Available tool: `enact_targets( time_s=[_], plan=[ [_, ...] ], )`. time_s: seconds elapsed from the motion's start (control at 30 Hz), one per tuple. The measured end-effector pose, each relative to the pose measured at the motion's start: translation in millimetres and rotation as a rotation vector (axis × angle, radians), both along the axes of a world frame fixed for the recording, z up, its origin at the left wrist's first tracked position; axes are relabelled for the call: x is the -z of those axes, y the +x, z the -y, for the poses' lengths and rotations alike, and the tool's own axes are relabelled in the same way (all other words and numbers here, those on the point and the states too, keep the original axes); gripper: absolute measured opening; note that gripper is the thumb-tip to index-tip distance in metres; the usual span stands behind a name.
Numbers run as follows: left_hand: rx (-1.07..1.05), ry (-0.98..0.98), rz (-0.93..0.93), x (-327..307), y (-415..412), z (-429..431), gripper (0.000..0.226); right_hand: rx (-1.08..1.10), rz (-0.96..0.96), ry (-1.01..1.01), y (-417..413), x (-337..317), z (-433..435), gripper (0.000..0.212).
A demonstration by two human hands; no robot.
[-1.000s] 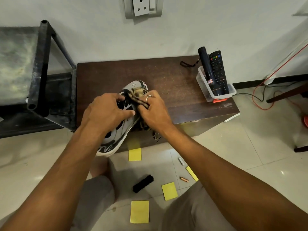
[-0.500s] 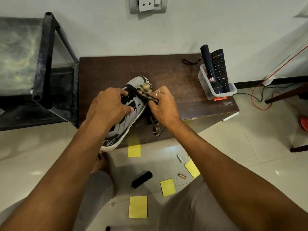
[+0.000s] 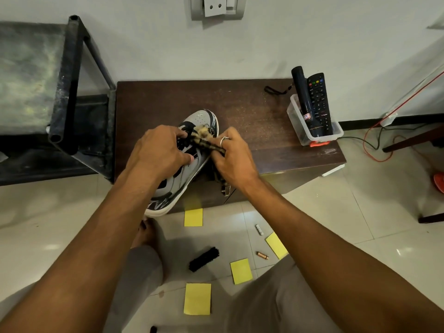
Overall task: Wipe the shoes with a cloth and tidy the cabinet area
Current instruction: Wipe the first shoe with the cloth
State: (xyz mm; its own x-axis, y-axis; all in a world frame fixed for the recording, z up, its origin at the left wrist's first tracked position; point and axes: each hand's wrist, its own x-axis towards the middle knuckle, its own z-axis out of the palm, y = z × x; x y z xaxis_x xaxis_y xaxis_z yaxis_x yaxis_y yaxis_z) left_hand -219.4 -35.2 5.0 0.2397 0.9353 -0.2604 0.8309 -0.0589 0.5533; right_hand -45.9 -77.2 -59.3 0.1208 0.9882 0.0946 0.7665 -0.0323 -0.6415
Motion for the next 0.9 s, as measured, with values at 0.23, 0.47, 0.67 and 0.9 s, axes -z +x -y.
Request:
enact_targets(
  time_s=[0.23, 0.47, 0.67, 0.9],
  plan=[
    [0.02, -0.025, -0.002, 4.2, -1.0, -2.0, 0.067, 0.042, 0.002, -0.014, -7.2, -2.4, -10.7, 0.016],
    [0.031, -0.048, -0.009, 1.7, -0.3, -2.3, 0.069, 0.158, 0.007, -0.012, 3.8, -5.0, -23.8, 0.024],
    [0.036, -0.037, 0.002, -2.3, -0.2, -0.2, 0.067, -0.026, 0.064, -0.076, 4.0, -9.6, -11.0, 0.017],
    [0.055, -0.063, 0.009, -0.2, -2.5, -2.1, 0.071, -0.004, 0.055, -0.03, 1.1, -10.5, -21.0, 0.017]
  ],
)
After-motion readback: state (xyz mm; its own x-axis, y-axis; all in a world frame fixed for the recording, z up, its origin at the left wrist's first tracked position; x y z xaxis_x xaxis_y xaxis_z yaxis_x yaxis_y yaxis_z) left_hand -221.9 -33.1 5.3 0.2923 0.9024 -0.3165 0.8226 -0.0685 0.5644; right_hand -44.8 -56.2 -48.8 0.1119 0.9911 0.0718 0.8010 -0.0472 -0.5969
